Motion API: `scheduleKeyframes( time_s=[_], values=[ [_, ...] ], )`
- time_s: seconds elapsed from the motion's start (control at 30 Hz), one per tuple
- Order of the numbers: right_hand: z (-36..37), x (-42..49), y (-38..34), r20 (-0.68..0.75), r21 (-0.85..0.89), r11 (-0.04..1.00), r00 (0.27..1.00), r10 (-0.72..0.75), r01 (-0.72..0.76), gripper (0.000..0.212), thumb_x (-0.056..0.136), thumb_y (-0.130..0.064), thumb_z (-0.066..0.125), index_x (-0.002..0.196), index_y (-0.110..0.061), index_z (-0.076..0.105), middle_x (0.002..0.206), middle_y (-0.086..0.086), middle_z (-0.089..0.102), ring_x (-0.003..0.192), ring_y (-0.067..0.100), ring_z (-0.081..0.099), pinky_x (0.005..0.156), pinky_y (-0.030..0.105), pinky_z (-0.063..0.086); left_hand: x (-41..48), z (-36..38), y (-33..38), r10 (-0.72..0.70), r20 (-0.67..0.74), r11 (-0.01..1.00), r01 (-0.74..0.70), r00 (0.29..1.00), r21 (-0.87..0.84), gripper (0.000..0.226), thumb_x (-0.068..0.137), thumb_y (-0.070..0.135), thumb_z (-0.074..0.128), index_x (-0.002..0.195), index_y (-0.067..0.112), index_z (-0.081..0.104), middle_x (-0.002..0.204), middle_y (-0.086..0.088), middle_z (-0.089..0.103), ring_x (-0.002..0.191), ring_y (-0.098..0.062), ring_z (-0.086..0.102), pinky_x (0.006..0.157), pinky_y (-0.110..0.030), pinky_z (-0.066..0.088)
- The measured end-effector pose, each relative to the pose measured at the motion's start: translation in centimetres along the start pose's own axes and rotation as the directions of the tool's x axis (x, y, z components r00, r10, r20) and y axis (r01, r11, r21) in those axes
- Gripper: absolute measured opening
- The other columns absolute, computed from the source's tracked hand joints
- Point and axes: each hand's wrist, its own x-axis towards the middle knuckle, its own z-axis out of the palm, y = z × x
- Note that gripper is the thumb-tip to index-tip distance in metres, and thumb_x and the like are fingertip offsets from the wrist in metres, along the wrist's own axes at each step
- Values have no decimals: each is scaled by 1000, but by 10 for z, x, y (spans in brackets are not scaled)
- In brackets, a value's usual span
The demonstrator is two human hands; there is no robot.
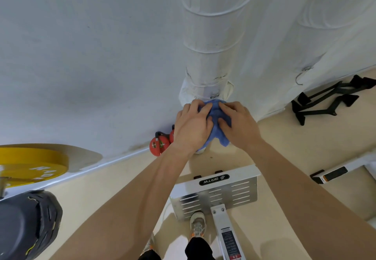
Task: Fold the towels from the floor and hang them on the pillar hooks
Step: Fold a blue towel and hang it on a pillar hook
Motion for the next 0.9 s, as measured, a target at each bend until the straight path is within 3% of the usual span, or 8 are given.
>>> scheduleKeyframes(
  time_s=[0.13,0.27,0.43,0.53,0.67,0.8,0.9],
  values=[
    [-13,-1,-8,-45,-51,999,999,-16,14,54,91,-26,62,143,-20,50,148,1,41,132,28,38,99,38,43,-3,-10,0,49,0,998,-49,999,-40,45,92,34,45,131,16,60,124,-6,59,107,-29,55,87,-43,49],
    [-17,-9,-11,-111,-26,1000,994,-14,11,61,89,-27,56,147,-17,43,153,1,38,136,28,37,106,38,40,-11,-16,-1,47,-46,993,-52,998,-105,49,93,33,57,138,14,54,135,-5,55,119,-26,52,98,-40,47],
    [-11,-19,-5,-161,-30,1000,987,-9,4,65,84,-34,48,146,-17,42,153,0,39,135,28,40,108,34,39,-17,-11,1,9,-48,993,-15,999,-115,51,93,37,58,140,16,51,139,-3,52,125,-24,49,104,-40,45],
    [-8,-19,-2,-140,-37,999,990,-7,2,63,87,-24,60,148,-18,42,154,3,38,135,30,39,105,37,41,-18,-6,1,15,-29,996,-18,999,-85,53,92,37,59,140,17,51,141,-3,51,125,-24,49,105,-39,44],
    [-2,-10,-3,-42,11,1000,999,18,-18,58,93,-18,61,147,-18,43,154,5,35,132,30,45,101,43,46,-15,0,2,46,16,998,-45,999,-50,51,91,30,62,139,14,55,142,-7,52,123,-27,53,99,-41,47],
    [2,-3,-4,-16,61,996,998,59,-58,57,91,-19,64,145,-18,44,149,1,40,118,26,58,88,31,46,-11,-2,2,19,19,991,-17,1000,-134,44,91,23,64,133,13,60,137,-8,56,117,-27,57,96,-39,50],
    [-4,-2,-8,14,33,996,997,78,-78,56,92,-21,63,145,-18,44,149,2,41,119,28,56,91,32,46,-10,-9,3,48,49,987,-40,998,-159,45,90,30,55,129,8,63,132,-12,59,111,-30,61,93,-40,52]
  ],
)
